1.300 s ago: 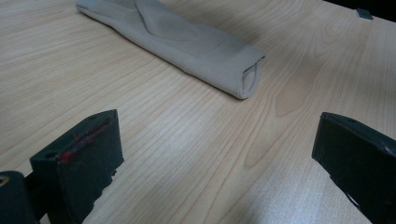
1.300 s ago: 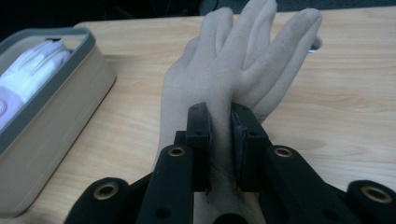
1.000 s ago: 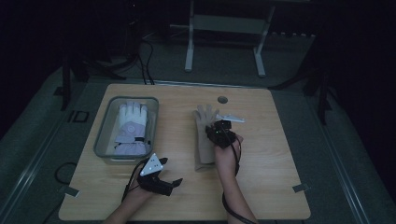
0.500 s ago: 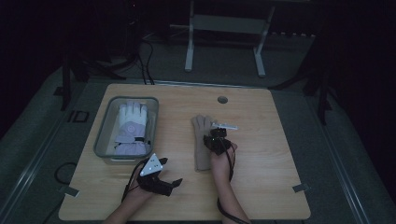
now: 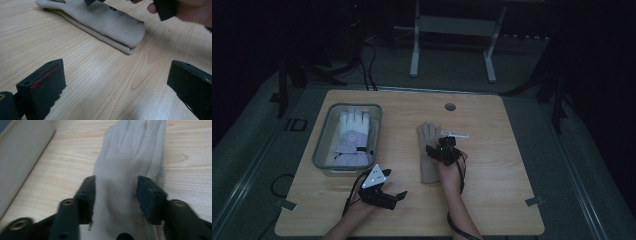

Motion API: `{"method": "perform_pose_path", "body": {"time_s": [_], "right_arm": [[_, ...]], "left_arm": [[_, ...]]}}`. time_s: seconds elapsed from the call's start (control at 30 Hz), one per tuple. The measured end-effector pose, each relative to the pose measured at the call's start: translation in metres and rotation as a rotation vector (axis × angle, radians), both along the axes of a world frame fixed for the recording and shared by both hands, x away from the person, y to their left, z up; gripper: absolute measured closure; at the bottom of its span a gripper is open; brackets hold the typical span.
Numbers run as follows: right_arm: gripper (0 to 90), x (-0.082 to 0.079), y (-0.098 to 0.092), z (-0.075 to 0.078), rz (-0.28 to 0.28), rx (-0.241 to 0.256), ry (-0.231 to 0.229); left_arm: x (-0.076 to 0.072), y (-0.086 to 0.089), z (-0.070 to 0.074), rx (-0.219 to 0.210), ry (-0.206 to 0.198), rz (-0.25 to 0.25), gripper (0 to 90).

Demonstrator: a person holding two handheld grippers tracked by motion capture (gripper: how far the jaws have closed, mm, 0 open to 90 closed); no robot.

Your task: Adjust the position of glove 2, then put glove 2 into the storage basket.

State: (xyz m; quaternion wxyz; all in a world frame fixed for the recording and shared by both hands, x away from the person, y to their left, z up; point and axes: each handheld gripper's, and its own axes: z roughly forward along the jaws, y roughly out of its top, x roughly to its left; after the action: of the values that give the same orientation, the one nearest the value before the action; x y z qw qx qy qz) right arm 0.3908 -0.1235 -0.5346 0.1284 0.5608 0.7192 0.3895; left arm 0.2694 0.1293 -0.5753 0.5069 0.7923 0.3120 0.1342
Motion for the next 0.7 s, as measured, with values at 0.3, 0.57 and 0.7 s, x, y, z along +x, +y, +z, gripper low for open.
{"method": "perform_pose_path", "body": {"time_s": [0.3,0.57,0.7], "right_arm": [[22.6,-0.004,-0.017,0.010,0.164,0.008,0.023],[19.9,-0.009,-0.048,0.015,0.255,0.002,-0.038],[18.2,-0.008,-0.062,0.014,0.277,0.056,0.045]], "left_arm": [[0.001,0.001,0.000,-0.011,0.010,0.014,1.9],[0.000,-0.002,0.002,-0.020,0.009,-0.005,1.9],[-0.001,-0.009,0.007,-0.003,-0.022,0.004,1.9]]}}
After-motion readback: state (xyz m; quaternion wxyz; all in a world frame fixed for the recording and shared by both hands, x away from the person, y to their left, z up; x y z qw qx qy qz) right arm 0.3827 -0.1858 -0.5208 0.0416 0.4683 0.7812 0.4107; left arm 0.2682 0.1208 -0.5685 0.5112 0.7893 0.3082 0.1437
